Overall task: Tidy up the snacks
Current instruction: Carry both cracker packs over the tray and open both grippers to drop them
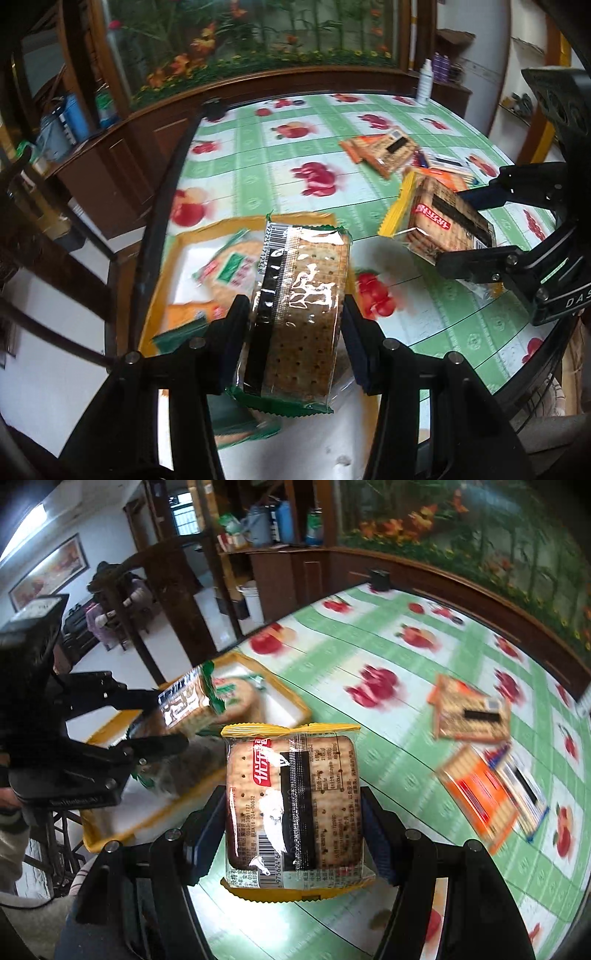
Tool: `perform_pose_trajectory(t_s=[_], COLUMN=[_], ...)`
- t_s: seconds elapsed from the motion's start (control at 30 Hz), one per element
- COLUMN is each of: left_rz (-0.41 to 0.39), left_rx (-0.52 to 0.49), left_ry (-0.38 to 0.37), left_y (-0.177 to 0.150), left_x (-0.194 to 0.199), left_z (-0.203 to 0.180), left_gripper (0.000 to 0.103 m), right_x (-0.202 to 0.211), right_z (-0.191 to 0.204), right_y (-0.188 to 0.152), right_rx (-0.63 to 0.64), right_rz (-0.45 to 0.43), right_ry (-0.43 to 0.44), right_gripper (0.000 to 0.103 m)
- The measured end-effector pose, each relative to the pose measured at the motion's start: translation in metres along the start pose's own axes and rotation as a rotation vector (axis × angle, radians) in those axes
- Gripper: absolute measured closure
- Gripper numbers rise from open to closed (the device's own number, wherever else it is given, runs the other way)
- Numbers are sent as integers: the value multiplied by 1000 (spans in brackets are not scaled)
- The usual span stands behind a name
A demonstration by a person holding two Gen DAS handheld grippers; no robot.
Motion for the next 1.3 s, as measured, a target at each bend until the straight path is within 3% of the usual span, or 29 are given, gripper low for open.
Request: perform_pose_trajectory(t_s=[0.33, 0.63, 0.87, 1.0, 1.13, 1.17, 1.27, 1.3], left_rz=[19, 62, 38, 18, -2, -3, -12, -22], left_rx=[106, 180, 202, 214, 222, 227, 241, 241], left_ry=[37, 27, 58, 76, 103, 111, 123, 134], left_y=[-36, -68, -70, -70, -68, -68, -66, -66], left_x=[4, -11, -13, -12, -12, -13, -13, -12], left_z=[48, 69, 70, 70, 67, 67, 64, 62], left_gripper=[52, 52, 52, 52, 52, 49, 19, 18], right_x=[-26, -63, -95, -92, -83, -81, -73, -69], right_z=[45, 71, 82, 82, 81, 80, 75, 74], right_y=[34, 59, 58, 55, 53, 52, 50, 49], right_rx=[76, 100, 92, 87, 92, 89, 67, 65], right_rz=[24, 68, 120, 99, 72, 68, 47, 36], right_ry=[56, 96, 134, 133, 108, 109, 116, 116], right_gripper=[34, 34, 34, 34, 23, 23, 23, 23])
Point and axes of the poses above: each gripper's, at about its wrist camera, not at the fingertips, and x roughly against the way its jaws point, z to its left, y to its top, the point moved 4 cm from there along -x, roughly the way its jaws point, and after that the axes turned 6 degrees about z, right-handed, at the moved point
